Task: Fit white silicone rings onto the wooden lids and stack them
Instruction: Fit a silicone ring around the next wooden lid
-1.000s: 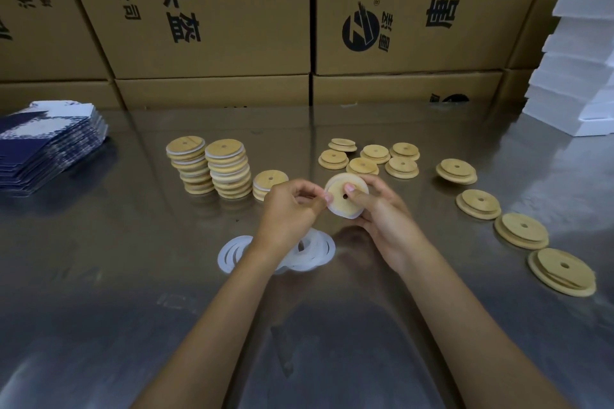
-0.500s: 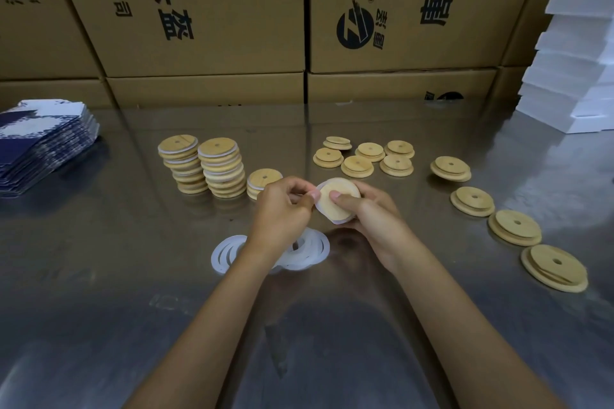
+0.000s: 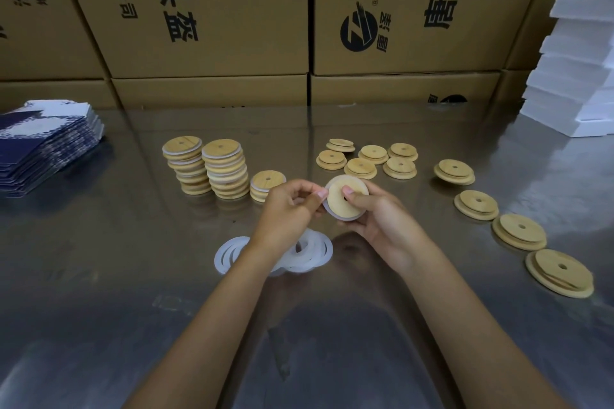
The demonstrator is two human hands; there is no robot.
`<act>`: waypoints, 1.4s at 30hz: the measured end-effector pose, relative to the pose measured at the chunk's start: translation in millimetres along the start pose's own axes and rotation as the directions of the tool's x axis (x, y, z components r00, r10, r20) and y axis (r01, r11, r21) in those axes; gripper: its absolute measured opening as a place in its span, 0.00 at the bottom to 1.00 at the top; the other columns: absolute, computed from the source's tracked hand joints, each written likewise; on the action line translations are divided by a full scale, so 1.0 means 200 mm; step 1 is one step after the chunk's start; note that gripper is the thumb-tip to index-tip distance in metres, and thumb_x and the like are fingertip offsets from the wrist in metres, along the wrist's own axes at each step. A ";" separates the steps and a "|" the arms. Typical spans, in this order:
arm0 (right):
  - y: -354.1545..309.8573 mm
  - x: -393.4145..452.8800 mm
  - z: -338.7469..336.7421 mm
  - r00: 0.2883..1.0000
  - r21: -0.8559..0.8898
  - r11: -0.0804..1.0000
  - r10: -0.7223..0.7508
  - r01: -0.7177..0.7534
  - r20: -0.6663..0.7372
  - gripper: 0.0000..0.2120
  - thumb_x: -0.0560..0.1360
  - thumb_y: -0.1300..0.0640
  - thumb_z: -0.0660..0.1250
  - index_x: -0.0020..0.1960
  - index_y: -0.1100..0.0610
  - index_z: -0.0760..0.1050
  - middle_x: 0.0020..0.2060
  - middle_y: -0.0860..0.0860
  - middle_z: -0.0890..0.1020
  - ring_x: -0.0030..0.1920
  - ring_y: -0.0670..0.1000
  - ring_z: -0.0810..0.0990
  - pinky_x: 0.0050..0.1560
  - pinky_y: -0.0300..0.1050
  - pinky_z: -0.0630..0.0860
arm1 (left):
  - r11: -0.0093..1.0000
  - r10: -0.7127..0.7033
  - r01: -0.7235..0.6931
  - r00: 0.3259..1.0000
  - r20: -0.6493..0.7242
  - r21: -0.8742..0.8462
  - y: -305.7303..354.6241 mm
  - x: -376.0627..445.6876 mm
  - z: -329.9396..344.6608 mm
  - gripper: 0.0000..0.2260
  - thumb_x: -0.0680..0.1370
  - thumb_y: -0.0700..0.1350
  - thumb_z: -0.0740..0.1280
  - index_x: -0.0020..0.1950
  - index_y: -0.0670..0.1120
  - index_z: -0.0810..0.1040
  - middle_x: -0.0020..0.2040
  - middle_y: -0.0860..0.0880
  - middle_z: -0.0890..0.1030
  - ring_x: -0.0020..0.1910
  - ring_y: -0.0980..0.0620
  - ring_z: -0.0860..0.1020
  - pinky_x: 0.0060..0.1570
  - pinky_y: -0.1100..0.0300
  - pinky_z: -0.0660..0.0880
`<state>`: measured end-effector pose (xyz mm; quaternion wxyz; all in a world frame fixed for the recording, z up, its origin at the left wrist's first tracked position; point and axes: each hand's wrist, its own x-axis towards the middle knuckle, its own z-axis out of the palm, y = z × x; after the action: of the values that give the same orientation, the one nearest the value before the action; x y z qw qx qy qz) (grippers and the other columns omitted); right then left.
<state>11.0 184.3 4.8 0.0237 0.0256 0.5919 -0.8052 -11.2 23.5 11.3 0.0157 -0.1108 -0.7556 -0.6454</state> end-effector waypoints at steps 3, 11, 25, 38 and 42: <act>0.00 0.00 0.00 1.000 0.022 1.000 0.007 -0.007 0.010 0.11 0.81 0.61 0.65 0.61 0.57 0.80 0.51 0.54 0.86 0.51 0.50 0.85 0.52 0.46 0.78 | 1.000 -0.014 0.013 0.999 -0.035 -0.011 0.00 0.00 0.01 0.06 0.78 0.44 0.70 0.46 0.41 0.82 0.42 0.46 0.84 0.39 0.53 0.83 0.42 0.65 0.79; 0.02 0.01 0.01 0.999 0.052 0.998 -0.025 0.024 0.023 0.10 0.80 0.62 0.66 0.60 0.59 0.80 0.50 0.54 0.87 0.50 0.51 0.86 0.49 0.43 0.82 | 0.997 -0.051 0.053 0.998 -0.035 0.052 -0.01 0.01 0.01 0.06 0.78 0.45 0.70 0.42 0.46 0.82 0.38 0.49 0.84 0.37 0.57 0.82 0.44 0.63 0.80; 0.01 0.01 -0.01 0.998 0.034 0.999 0.026 -0.028 0.056 0.12 0.80 0.61 0.66 0.62 0.58 0.79 0.50 0.52 0.87 0.51 0.50 0.86 0.49 0.43 0.81 | 0.894 0.211 -0.181 0.977 -0.030 0.409 -0.02 0.00 0.00 0.09 0.81 0.48 0.63 0.44 0.45 0.78 0.40 0.51 0.79 0.36 0.58 0.74 0.35 0.71 0.67; 0.00 0.00 0.01 1.000 -0.064 0.998 0.001 -0.002 -0.019 0.14 0.77 0.63 0.69 0.62 0.62 0.77 0.57 0.65 0.83 0.57 0.63 0.83 0.61 0.57 0.80 | 0.690 0.373 -0.356 0.921 0.112 0.630 -0.03 -0.01 -0.04 0.04 0.82 0.44 0.54 0.48 0.50 0.66 0.40 0.52 0.75 0.39 0.50 0.73 0.35 0.53 0.67; 0.01 -0.01 0.01 0.998 -0.074 0.997 -0.009 0.005 -0.055 0.13 0.77 0.64 0.69 0.62 0.61 0.77 0.57 0.64 0.83 0.56 0.63 0.84 0.59 0.56 0.80 | 0.766 0.296 -0.310 0.948 0.119 0.563 -0.03 -0.01 -0.04 0.05 0.83 0.46 0.56 0.48 0.50 0.68 0.36 0.55 0.73 0.35 0.55 0.70 0.35 0.54 0.67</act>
<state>12.3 181.5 4.1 0.0055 0.0448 0.6219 -0.7818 -11.7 15.2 5.7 0.1434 -0.2286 -0.8869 -0.3750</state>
